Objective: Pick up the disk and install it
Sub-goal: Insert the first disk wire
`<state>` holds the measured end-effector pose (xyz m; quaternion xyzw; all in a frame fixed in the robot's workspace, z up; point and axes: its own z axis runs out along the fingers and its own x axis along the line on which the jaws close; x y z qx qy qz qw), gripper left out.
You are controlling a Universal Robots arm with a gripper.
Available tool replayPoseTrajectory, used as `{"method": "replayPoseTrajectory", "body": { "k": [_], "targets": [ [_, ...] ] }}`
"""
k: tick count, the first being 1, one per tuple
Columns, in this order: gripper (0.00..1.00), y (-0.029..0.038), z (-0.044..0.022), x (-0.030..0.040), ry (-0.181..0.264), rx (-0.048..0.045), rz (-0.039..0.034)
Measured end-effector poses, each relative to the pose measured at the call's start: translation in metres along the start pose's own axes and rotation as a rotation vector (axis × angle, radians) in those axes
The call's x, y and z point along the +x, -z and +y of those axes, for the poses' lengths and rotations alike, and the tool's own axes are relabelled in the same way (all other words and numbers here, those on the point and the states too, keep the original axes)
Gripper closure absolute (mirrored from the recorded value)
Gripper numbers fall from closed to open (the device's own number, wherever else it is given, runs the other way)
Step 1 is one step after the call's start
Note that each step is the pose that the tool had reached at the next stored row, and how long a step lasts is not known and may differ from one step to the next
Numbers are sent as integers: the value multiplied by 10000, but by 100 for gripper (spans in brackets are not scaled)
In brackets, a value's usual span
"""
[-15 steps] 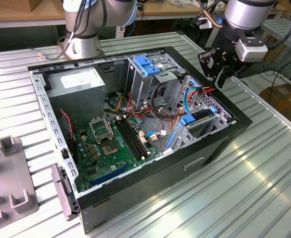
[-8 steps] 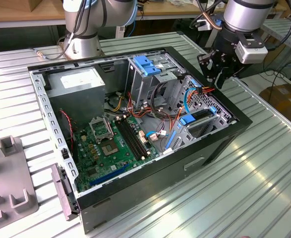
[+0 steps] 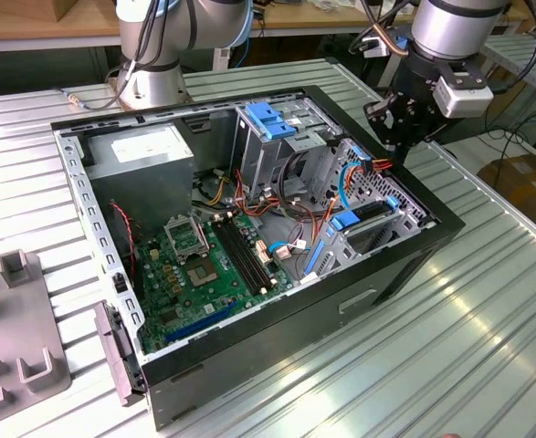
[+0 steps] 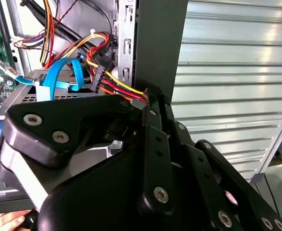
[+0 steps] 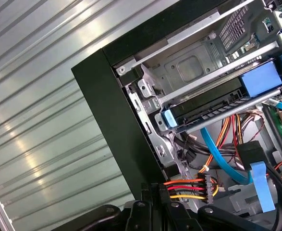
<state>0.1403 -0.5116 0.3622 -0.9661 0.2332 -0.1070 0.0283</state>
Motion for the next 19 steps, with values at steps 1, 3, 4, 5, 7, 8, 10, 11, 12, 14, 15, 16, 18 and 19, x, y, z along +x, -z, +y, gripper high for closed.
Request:
{"method": "replayPoseTrajectory", "body": {
  "k": [1,3,4,5,7,8,10,11,12,14,15,16,18,19],
  "targets": [
    [83,6,-1,1,-206,-40,22],
    [83,33,-3,7,-538,-108,59],
    [83,36,-4,7,-608,-119,65],
    [83,37,-4,8,-660,-129,71],
    [83,40,-3,7,-894,-180,97],
    [83,40,-3,5,-981,-199,103],
    [83,47,10,-21,-1080,-222,113],
    [83,58,37,-73,-1101,-224,115],
    [83,68,58,-114,-1110,-225,116],
    [83,91,110,-216,-1113,-226,116],
    [83,97,124,-241,-1114,-227,116],
    [83,102,133,-260,-1117,-229,117],
    [83,100,139,-271,-1402,-312,164],
    [83,99,139,-271,-1526,-342,181]
  ]
}}
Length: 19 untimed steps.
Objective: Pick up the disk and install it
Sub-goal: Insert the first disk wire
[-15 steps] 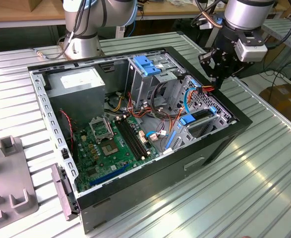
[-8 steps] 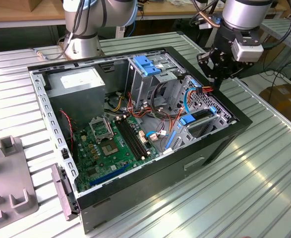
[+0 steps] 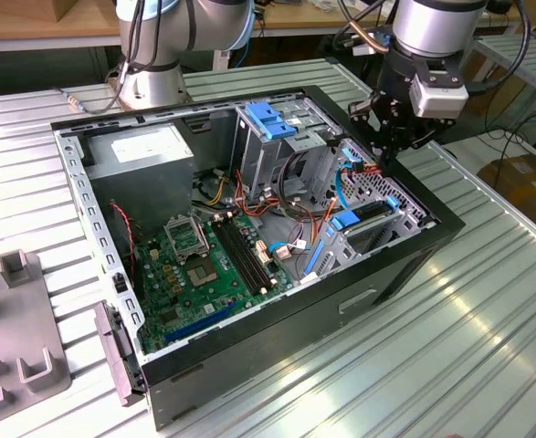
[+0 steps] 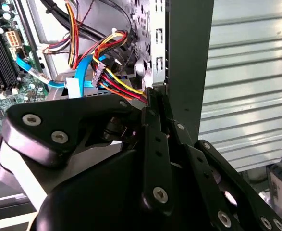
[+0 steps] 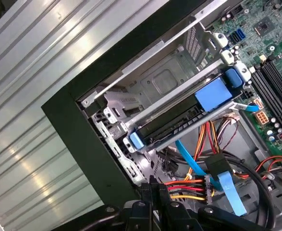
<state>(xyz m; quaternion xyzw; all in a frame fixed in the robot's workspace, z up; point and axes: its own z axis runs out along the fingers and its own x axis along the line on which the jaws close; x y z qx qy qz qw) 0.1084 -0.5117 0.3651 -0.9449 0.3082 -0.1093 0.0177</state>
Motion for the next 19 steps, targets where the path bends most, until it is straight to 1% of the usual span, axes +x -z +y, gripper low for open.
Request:
{"method": "replayPoseTrajectory", "body": {
  "k": [1,4,5,6,8,10,11,12,13,15,18,19],
  "targets": [
    [83,-2,0,-1,-186,-50,27],
    [83,-6,1,-1,-619,-159,89],
    [83,-7,1,-2,-953,-236,129],
    [83,-10,-4,5,-1185,-326,167],
    [83,-22,-34,45,-1332,-401,199],
    [83,-29,-36,48,-1813,-530,259],
    [83,-30,-36,48,-1958,-565,275],
    [83,-33,-36,47,-2203,-624,302],
    [83,-34,-36,47,-2465,-697,337],
    [83,-35,-36,47,-2711,-768,371],
    [83,-38,-36,47,-3284,-931,450],
    [83,-38,-36,47,-3523,-1000,484]
  ]
}}
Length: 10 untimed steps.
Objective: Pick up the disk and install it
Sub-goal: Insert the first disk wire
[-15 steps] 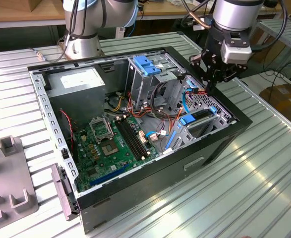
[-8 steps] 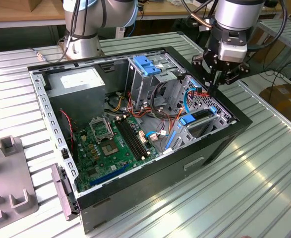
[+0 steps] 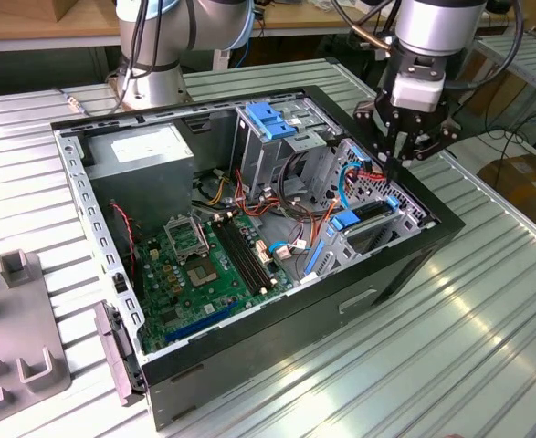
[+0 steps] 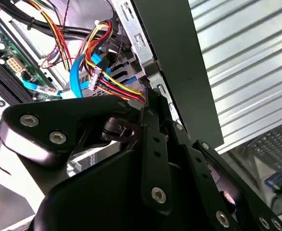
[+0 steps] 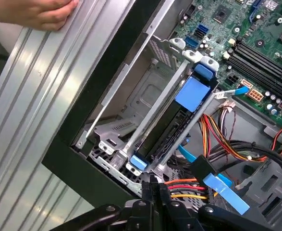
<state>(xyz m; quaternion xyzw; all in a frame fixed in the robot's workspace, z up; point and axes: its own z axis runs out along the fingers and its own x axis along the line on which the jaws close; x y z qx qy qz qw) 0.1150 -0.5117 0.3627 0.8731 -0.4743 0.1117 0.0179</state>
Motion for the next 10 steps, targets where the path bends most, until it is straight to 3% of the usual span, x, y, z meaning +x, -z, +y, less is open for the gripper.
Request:
{"method": "replayPoseTrajectory", "body": {
  "k": [2,3,4,10],
  "targets": [
    [83,-3,0,0,-555,-157,75],
    [83,-6,0,-1,-1106,-315,154],
    [83,-9,0,-2,-1304,-391,176],
    [83,-26,2,-5,-2336,-711,318]
  ]
}}
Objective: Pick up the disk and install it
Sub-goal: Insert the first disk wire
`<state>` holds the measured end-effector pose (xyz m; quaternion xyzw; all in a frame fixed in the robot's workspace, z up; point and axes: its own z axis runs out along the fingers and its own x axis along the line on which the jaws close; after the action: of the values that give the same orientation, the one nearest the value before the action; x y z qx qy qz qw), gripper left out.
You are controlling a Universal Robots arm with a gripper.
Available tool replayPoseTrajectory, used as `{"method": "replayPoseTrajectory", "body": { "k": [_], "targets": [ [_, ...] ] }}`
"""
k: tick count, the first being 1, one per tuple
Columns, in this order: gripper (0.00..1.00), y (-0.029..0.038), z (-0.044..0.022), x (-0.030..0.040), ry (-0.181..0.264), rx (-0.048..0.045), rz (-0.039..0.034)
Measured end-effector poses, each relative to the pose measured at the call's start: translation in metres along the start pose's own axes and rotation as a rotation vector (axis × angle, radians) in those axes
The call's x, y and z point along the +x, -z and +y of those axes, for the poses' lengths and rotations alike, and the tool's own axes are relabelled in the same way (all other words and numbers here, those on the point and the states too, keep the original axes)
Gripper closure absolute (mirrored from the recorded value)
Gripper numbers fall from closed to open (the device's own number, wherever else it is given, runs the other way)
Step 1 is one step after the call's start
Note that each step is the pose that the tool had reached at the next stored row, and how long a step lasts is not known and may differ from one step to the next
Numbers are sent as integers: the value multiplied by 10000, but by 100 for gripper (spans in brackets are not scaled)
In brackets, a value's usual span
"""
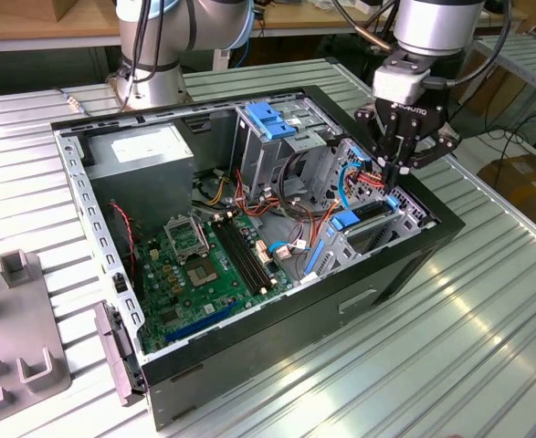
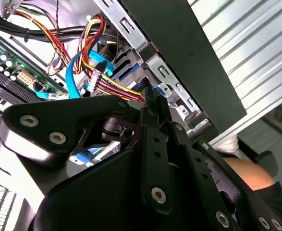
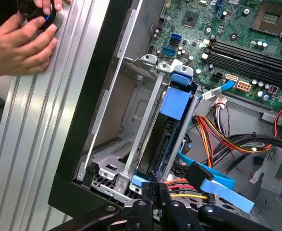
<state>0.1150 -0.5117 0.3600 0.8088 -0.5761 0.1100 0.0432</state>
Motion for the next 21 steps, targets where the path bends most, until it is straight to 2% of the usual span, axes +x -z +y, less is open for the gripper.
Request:
{"method": "replayPoseTrajectory", "body": {
  "k": [3,5,6,7,8,12,13,14,15,16,17,19,21],
  "targets": [
    [83,-5,0,-1,-442,-132,106],
    [83,-10,-29,8,-588,-248,338],
    [83,-12,-34,10,-698,-298,391],
    [83,-13,-34,10,-832,-335,401],
    [83,-15,-34,9,-1166,-420,418],
    [83,-16,-34,9,-2024,-638,459],
    [83,-18,-34,9,-2228,-682,408],
    [83,-18,-33,8,-2329,-686,308],
    [83,-17,-33,8,-2503,-674,64],
    [83,-18,-33,8,-2600,-670,-54],
    [83,-21,-32,10,-2695,-683,-90],
    [83,-24,-29,17,-2774,-698,-98],
    [83,-31,-28,18,-2868,-709,-140]
  ]
}}
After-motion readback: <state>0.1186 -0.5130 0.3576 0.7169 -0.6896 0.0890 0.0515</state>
